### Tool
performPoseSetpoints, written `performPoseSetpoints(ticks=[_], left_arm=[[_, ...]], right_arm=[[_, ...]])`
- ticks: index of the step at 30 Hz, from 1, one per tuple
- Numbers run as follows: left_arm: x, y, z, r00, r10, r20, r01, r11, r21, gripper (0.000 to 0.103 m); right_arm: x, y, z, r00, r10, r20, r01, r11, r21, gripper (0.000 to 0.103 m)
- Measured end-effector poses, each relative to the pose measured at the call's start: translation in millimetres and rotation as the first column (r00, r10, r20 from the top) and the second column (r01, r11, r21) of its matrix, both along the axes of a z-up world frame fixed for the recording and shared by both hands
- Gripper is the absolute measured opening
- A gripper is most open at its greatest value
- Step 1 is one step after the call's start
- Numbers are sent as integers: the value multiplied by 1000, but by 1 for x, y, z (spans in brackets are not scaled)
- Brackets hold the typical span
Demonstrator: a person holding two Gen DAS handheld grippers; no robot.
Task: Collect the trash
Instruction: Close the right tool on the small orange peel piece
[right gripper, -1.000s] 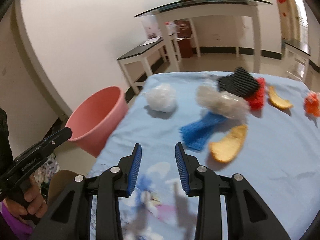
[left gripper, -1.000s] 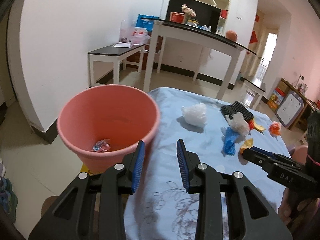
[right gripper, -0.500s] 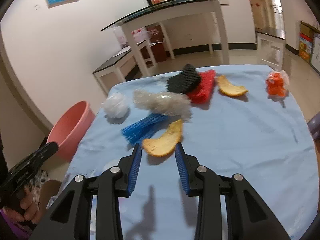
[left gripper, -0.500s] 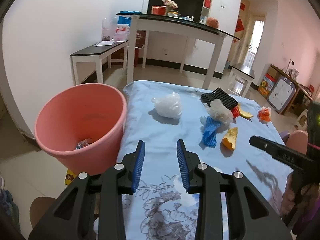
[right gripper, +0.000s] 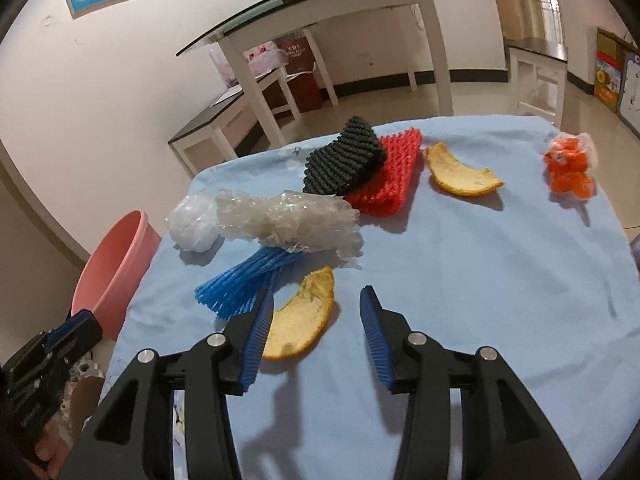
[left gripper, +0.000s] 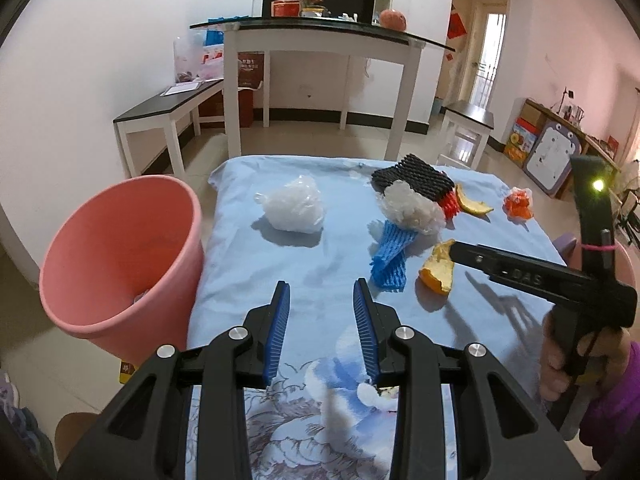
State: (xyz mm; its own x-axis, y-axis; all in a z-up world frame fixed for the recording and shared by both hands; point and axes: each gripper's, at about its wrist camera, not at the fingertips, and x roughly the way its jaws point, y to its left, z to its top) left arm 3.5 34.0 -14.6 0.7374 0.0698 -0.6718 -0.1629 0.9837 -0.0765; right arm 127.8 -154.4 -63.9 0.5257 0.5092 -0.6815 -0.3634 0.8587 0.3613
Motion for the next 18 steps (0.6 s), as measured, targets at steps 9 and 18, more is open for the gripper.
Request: performPoseSetpoints(ticks=[9,18], left_arm=[[18,-10,-4,999,-32,-26,32,999,15,33],[51,-31,-13,986,-146,-76,148,989,23,33]], right_arm=[[14,6,-14,998,33,-49,-31,999,36,33],[8,2,-12,998,56,-29,-53,995,79,5]])
